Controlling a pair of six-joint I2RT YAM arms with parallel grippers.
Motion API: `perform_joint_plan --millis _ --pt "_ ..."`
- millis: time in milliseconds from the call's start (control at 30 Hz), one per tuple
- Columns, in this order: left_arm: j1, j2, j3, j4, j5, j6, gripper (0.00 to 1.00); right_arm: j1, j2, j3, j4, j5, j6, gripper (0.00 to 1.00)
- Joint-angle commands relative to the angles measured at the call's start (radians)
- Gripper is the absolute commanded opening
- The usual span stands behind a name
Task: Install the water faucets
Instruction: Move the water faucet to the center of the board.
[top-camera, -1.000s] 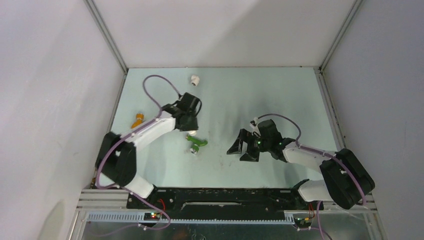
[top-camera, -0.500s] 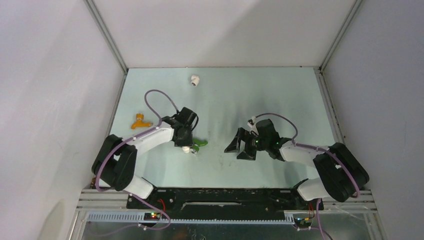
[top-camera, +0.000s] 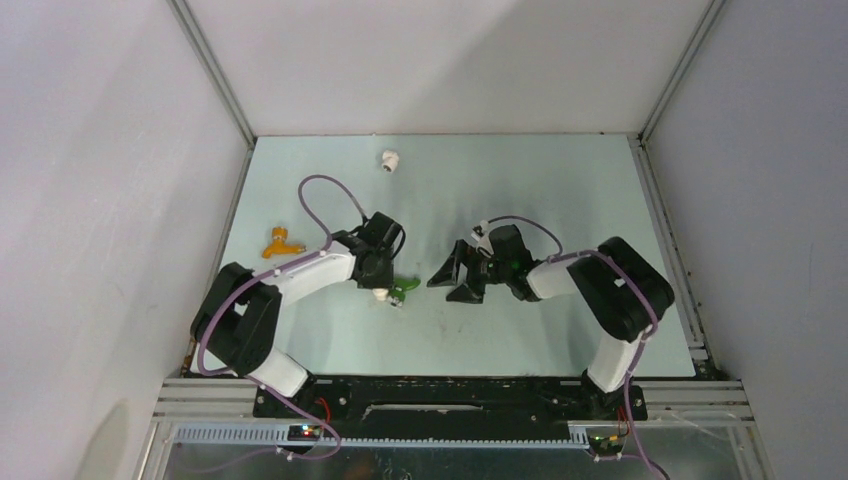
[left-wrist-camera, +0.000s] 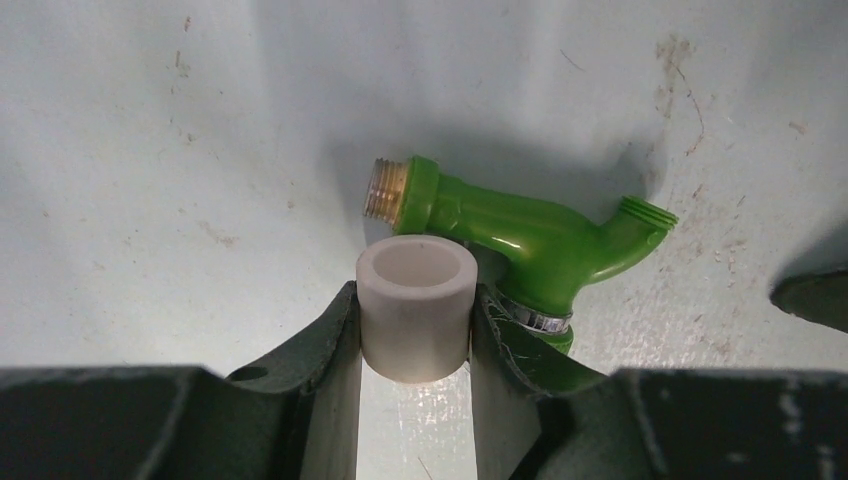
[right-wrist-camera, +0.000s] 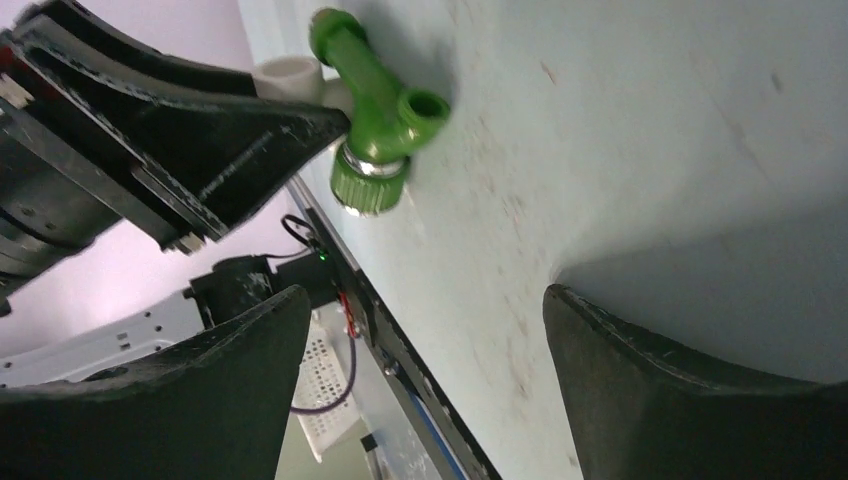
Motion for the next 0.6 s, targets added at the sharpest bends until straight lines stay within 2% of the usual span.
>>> perform_joint_plan --millis 0,233,400,567 --pt "0.026 -0.016 -0.026 0.031 -0.029 0.022 0.0 0.01 0.122 0.079 0.104 0.003 0.055 0.88" --pt "0.027 0.012 0.01 0.063 0.02 0.031 0.0 0.038 0.275 0.177 0.221 0.002 0.187 0.81" --pt "0.025 0.02 -0.002 0.104 0.086 0.013 0.0 0.054 0.325 0.202 0.264 0.023 0.239 0.74" --pt "0.018 0.015 -0.037 0.156 0.134 -0.013 0.0 0.067 0.368 0.202 0.381 0.036 0.292 0.7"
